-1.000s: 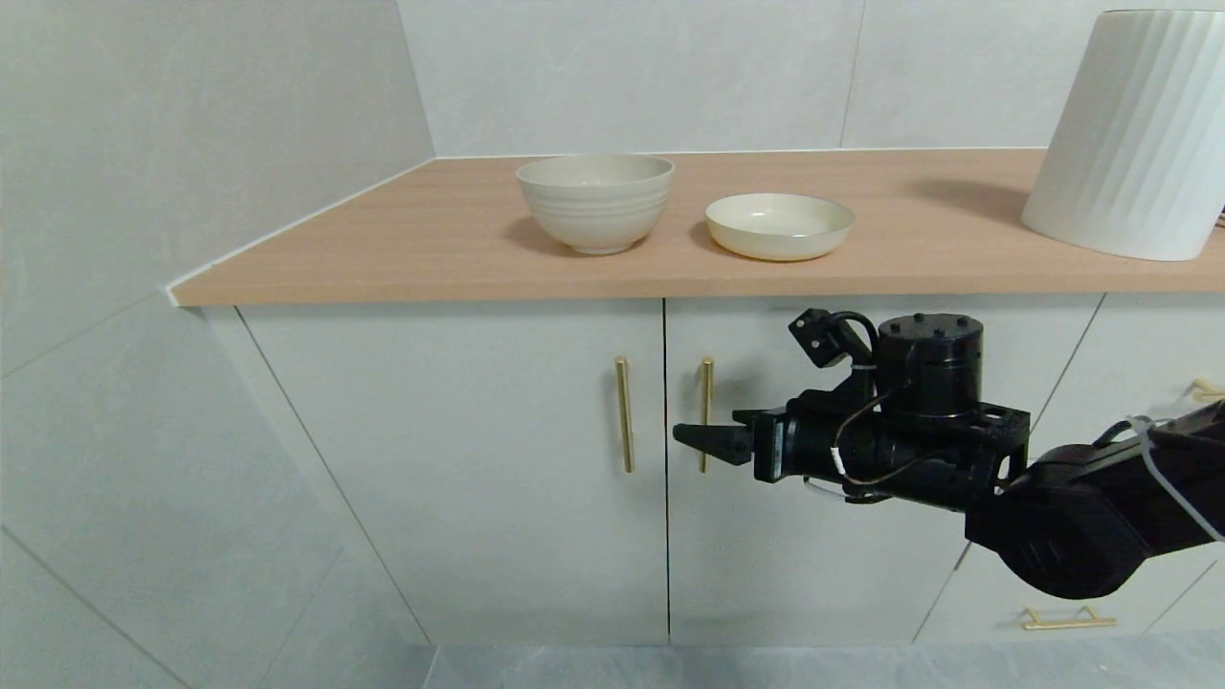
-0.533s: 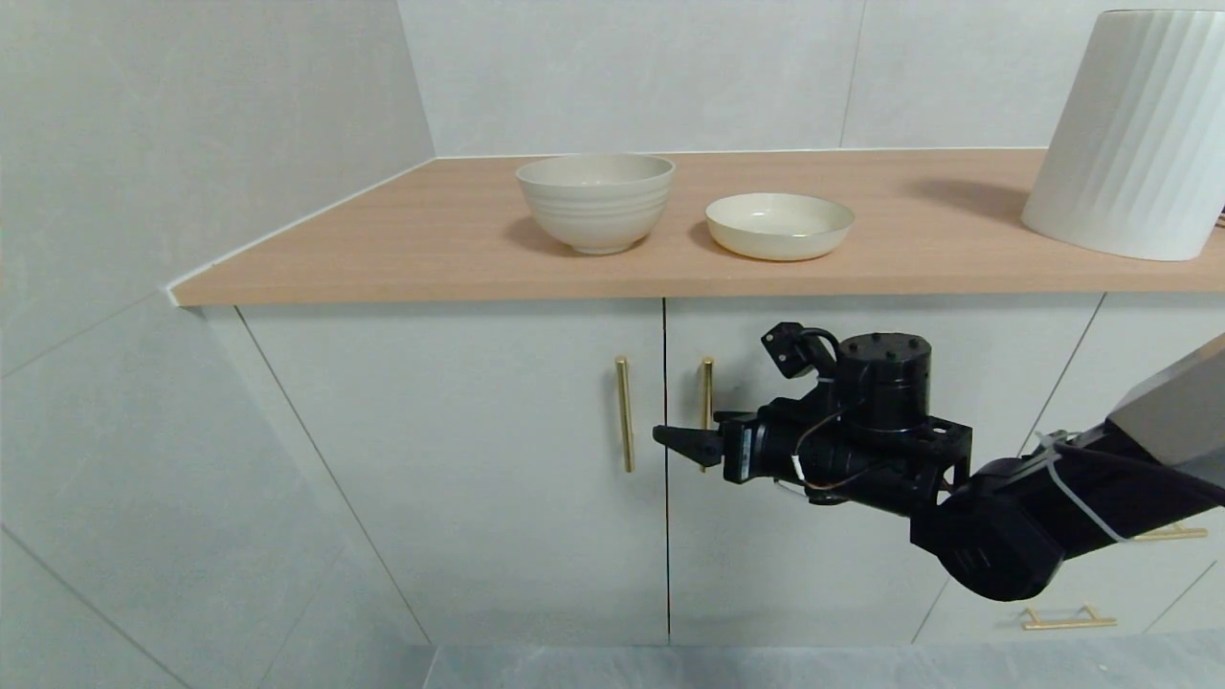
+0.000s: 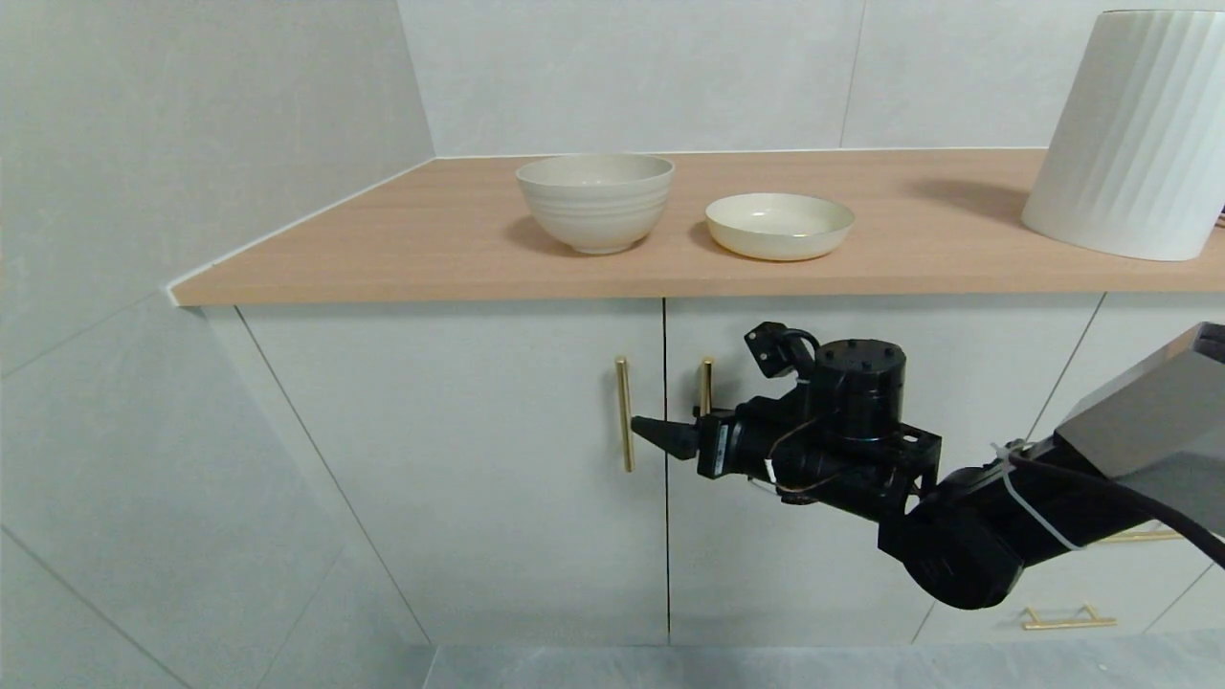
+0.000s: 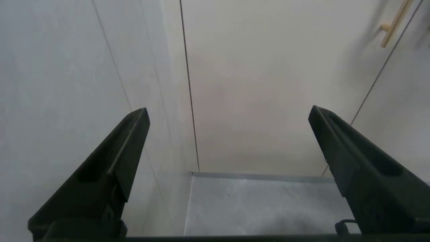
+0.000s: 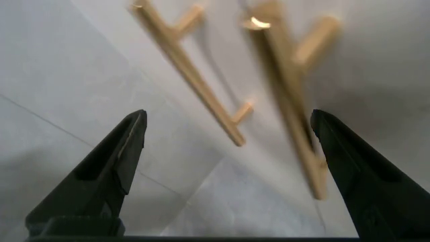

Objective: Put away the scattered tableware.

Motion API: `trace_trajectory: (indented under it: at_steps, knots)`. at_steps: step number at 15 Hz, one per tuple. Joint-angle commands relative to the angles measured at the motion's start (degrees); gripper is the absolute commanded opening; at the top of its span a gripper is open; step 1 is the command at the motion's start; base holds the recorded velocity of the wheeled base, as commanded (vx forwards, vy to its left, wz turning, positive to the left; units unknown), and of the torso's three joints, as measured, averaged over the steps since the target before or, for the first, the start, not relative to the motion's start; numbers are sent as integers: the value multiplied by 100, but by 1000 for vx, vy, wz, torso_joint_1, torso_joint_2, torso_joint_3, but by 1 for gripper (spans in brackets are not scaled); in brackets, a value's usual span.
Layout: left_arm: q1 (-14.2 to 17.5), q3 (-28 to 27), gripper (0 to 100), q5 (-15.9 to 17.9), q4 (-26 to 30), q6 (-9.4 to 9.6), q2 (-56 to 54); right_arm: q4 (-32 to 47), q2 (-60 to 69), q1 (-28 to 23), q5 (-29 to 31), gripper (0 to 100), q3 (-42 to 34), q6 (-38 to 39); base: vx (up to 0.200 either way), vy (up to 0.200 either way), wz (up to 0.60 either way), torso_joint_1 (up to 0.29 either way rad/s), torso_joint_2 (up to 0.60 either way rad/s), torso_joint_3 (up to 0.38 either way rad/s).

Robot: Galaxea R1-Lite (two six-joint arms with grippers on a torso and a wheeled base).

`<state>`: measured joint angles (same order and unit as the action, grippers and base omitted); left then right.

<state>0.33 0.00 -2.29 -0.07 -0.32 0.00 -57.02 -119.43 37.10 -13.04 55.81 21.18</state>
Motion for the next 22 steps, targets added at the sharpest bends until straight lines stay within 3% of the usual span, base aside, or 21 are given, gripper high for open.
trace_trajectory:
  at_steps: [1, 10, 16, 22]
  knots:
    - [2, 0, 100, 1, -1, -3, 0, -20, 8, 35, -5, 100, -26, 9, 0, 0, 0, 0, 0, 0]
    - [2, 0, 100, -8, -1, -3, 0, -11, 570, 166, -269, 100, -615, 97, 0, 0, 0, 0, 0, 0]
    - [2, 0, 100, 1, -1, -3, 0, -20, 1572, 281, -1130, 100, -1775, 89, 0, 0, 0, 0, 0, 0]
    - [2, 0, 100, 1, -1, 49, 0, -20, 2266, 615, -1148, 100, -2645, 89, 0, 0, 0, 0, 0, 0]
